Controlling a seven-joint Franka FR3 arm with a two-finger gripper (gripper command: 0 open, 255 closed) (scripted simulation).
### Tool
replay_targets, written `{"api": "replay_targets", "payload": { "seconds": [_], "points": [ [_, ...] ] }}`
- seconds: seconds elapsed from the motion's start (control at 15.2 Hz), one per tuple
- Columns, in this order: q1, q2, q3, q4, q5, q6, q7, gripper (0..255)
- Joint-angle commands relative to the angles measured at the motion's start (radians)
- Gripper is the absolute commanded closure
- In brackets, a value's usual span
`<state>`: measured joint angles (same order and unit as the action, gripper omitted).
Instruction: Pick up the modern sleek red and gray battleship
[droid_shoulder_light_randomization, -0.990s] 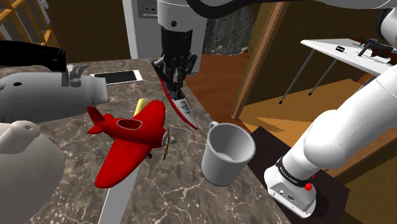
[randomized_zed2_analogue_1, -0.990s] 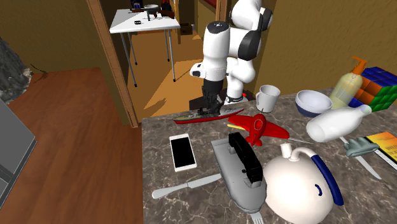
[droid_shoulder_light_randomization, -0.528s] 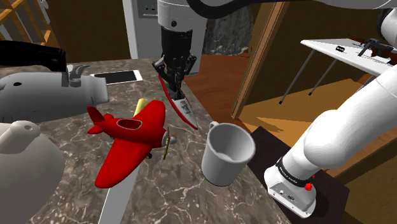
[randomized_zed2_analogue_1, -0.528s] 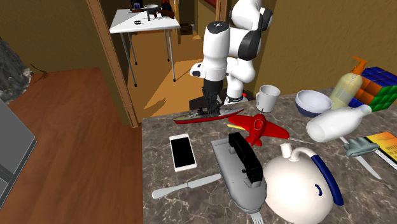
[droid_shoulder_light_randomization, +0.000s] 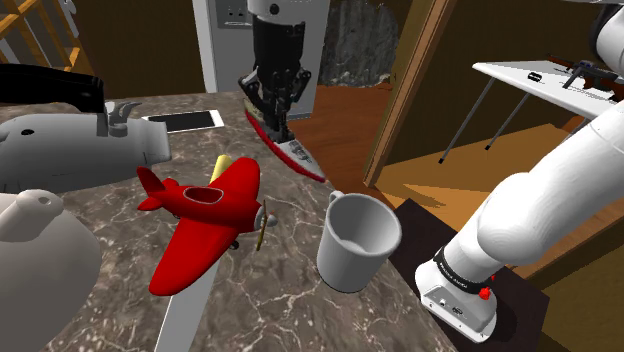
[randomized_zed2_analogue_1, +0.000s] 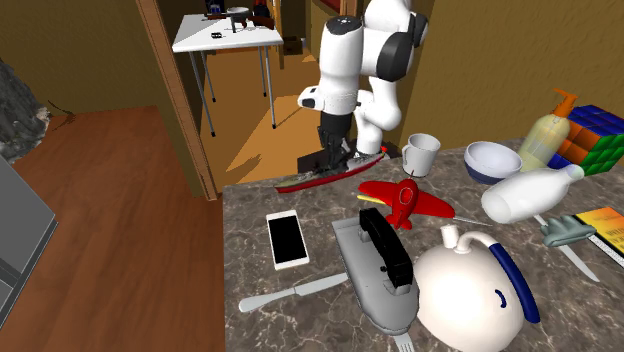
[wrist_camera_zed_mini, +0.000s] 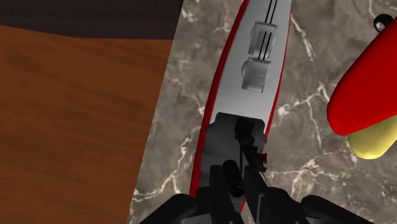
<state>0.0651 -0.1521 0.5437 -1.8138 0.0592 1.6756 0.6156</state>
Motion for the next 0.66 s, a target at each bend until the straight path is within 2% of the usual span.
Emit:
{"api": "replay_targets", "payload": {
  "seconds": [0.0, 0.46, 0.59],
  "points": [
    [-0.001, 0.004, 0.0, 0.03, -0.003, -0.026, 0.0, 255],
    [-0.002, 0.028, 0.002, 0.148, -0.015, -0.123, 0.009, 255],
    [-0.002, 0.029, 0.003, 0.15, -0.015, -0.125, 0.009, 255]
  ]
}}
